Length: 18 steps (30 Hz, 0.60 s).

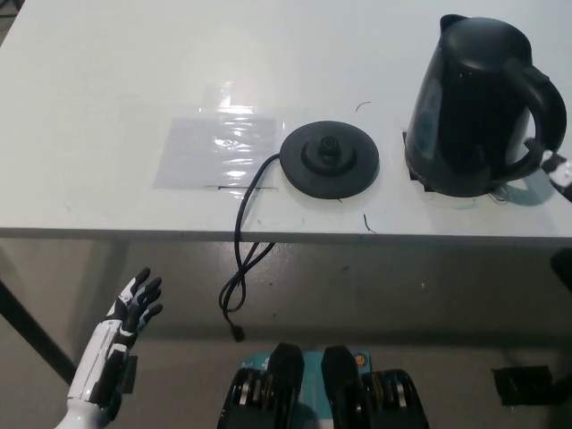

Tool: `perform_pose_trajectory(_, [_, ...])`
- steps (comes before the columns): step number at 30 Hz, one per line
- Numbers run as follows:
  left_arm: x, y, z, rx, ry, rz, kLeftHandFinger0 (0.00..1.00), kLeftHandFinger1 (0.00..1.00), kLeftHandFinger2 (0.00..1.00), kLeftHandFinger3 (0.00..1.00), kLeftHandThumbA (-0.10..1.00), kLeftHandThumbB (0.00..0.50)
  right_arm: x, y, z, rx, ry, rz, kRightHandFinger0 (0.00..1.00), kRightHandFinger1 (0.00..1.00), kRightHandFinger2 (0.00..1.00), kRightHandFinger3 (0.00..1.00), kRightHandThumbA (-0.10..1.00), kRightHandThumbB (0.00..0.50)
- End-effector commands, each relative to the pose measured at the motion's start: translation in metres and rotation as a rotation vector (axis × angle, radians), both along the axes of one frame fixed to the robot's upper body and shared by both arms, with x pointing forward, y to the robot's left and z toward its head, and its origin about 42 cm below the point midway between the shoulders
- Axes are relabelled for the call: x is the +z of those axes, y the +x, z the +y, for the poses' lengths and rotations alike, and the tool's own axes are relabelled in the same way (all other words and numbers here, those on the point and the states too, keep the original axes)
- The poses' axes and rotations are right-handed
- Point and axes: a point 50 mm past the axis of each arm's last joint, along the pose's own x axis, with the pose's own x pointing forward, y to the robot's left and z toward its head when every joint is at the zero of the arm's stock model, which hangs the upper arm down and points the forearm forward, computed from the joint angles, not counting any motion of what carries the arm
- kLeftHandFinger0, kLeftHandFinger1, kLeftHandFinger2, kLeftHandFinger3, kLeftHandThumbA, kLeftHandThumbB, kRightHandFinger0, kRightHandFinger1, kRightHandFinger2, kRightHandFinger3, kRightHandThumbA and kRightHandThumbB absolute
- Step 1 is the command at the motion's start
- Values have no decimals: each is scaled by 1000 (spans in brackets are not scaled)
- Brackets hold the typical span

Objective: A kettle and its base are kept separately on the desk infront of the robot and the robot uses its right hand to lift the kettle by its handle and places it on its base to align it correctly.

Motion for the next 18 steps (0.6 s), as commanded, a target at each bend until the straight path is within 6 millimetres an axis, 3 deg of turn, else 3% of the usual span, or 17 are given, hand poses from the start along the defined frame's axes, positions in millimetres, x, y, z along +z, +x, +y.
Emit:
perform_pose_trajectory(1, [11,0,3,-20,25,-60,1000,1000,1000,1000,927,63,20,24,-3,-12,43,-17,1000,1000,1000,1000,999,332])
perform_pose_trajectory(10, [13,1,2,-23,20,-59,1000,1000,1000,1000,926,53,20,46,-6,-4,40,40,1000,1000,1000,1000,1000,326])
perform_pose_trajectory(18, [13,3,2,-30,13,-63,1000,1000,1000,1000,922,49,7,69,-15,-21,19,123,1000,1000,1000,1000,1000,305])
